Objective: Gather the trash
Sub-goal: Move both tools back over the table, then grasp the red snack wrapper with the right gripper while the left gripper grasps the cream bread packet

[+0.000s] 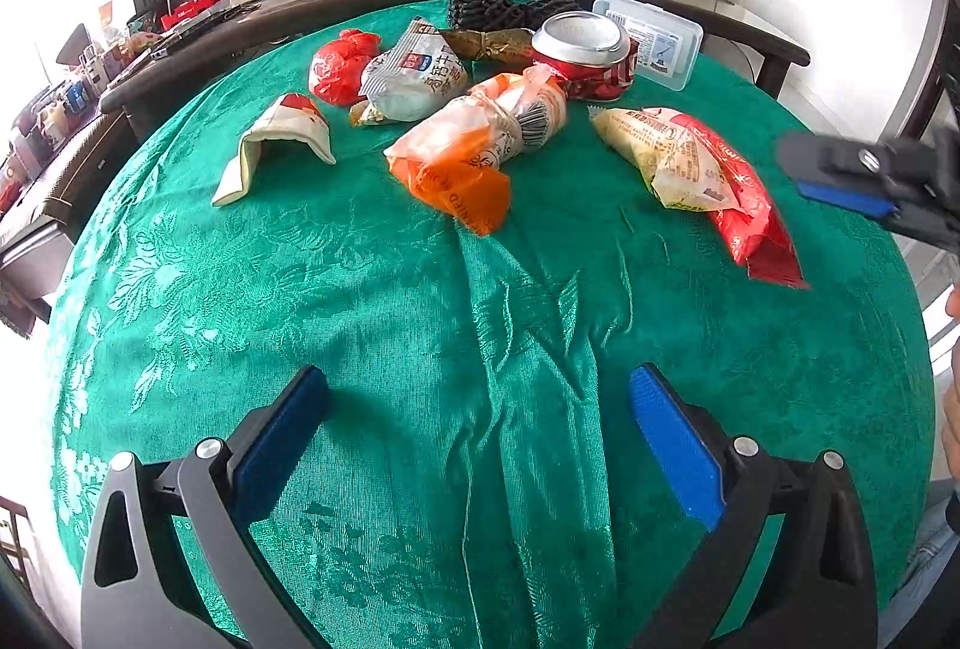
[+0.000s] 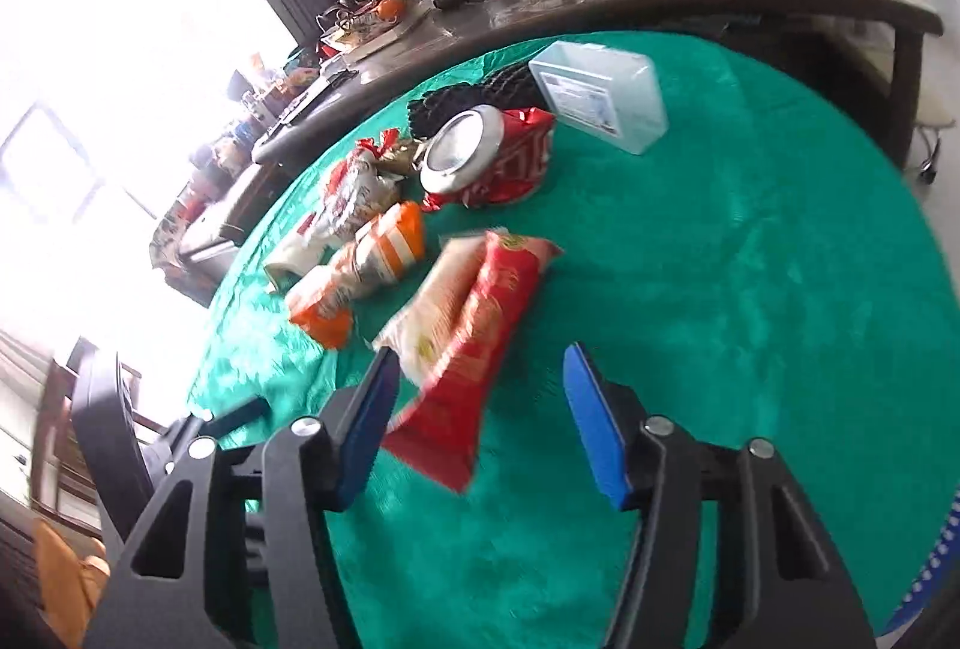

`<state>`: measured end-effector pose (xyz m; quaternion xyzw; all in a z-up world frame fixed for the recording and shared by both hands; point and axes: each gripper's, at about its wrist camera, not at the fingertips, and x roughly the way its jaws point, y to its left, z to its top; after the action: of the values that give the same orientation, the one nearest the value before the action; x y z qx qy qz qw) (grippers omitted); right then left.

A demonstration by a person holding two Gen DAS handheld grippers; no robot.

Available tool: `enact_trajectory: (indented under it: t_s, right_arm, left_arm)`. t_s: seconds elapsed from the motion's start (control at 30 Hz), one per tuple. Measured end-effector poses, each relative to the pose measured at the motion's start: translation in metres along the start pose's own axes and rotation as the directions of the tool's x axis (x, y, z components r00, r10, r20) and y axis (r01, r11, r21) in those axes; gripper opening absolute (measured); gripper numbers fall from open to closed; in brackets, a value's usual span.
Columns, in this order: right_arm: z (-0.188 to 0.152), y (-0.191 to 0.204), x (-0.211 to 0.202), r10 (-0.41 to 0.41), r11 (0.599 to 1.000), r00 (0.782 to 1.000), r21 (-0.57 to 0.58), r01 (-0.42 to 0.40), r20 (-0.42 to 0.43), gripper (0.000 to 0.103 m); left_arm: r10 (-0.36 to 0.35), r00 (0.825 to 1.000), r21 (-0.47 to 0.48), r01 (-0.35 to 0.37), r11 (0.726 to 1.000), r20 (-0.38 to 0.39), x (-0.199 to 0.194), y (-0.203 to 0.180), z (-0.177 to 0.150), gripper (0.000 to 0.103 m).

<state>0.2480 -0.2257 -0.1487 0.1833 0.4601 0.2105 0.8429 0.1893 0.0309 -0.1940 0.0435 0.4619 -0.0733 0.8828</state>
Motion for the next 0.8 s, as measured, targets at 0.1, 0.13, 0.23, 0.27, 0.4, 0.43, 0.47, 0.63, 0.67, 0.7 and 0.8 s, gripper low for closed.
enact_trajectory:
  t_s: [0.1, 0.13, 0.23, 0.27, 0.4, 0.43, 0.47, 0.63, 0.67, 0.7, 0.8]
  right_arm:
    - [0.006, -0.006, 0.024, 0.011, 0.998, 0.996, 0.059, -0.005, -0.089, 0.045]
    - [0.006, -0.008, 0.029, 0.017, 0.997, 0.994, 0.076, -0.009, -0.109, 0.041]
    - [0.003, -0.004, 0.027, 0.021, 0.999, 0.993, 0.04, -0.016, -0.119, 0.02]
    - [0.002, -0.001, 0.023, 0.0, 1.0, 0.993, 0.012, 0.001, -0.115, 0.018]
    - [-0.005, 0.002, -0.01, -0.136, 0.987, 0.989, -0.097, 0.131, -0.05, 0.017]
    - [-0.011, 0.0, -0.021, -0.194, 0.973, 0.981, -0.132, 0.189, -0.03, 0.017]
    - [-0.015, -0.002, -0.028, -0.232, 0.961, 0.972, -0.157, 0.226, -0.019, 0.017]
    - [-0.046, -0.021, -0.048, -0.323, 0.92, 0.946, -0.23, 0.316, 0.007, 0.017]
    - [-0.049, -0.024, -0.047, -0.321, 0.923, 0.947, -0.223, 0.315, 0.01, 0.017]
    - [-0.051, -0.027, -0.048, -0.314, 0.926, 0.949, -0.216, 0.309, 0.016, 0.017]
    - [-0.048, -0.033, -0.048, -0.292, 0.935, 0.956, -0.202, 0.29, 0.023, 0.017]
  left_arm:
    - [0.0, 1.0, 0.0, 0.0, 1.0, 0.0, 0.0, 0.0, 0.0, 0.099]
    - [0.0, 1.0, 0.0, 0.0, 1.0, 0.0, 0.0, 0.001, 0.0, 0.099]
    - [0.0, 1.0, 0.0, 0.0, 1.0, 0.0, 0.0, 0.0, 0.0, 0.099]
    - [0.0, 1.0, 0.001, 0.0, 1.0, 0.0, 0.0, 0.0, 0.0, 0.099]
    - [0.001, 1.0, 0.002, -0.001, 1.0, 0.002, -0.001, -0.001, -0.002, 0.099]
    - [-0.003, 1.0, 0.005, 0.003, 1.0, 0.005, -0.003, -0.003, -0.002, 0.099]
    - [-0.016, 1.0, 0.009, 0.015, 1.0, 0.013, -0.005, -0.005, -0.001, 0.099]
    - [-0.16, 0.984, 0.012, 0.159, 0.987, 0.074, -0.024, -0.026, 0.02, 0.099]
    - [-0.181, 0.981, 0.014, 0.18, 0.984, 0.072, -0.024, -0.032, 0.027, 0.099]
    - [-0.197, 0.978, 0.015, 0.197, 0.98, 0.063, -0.02, -0.039, 0.036, 0.099]
    - [-0.2, 0.979, 0.014, 0.2, 0.98, 0.031, -0.002, -0.057, 0.058, 0.087]
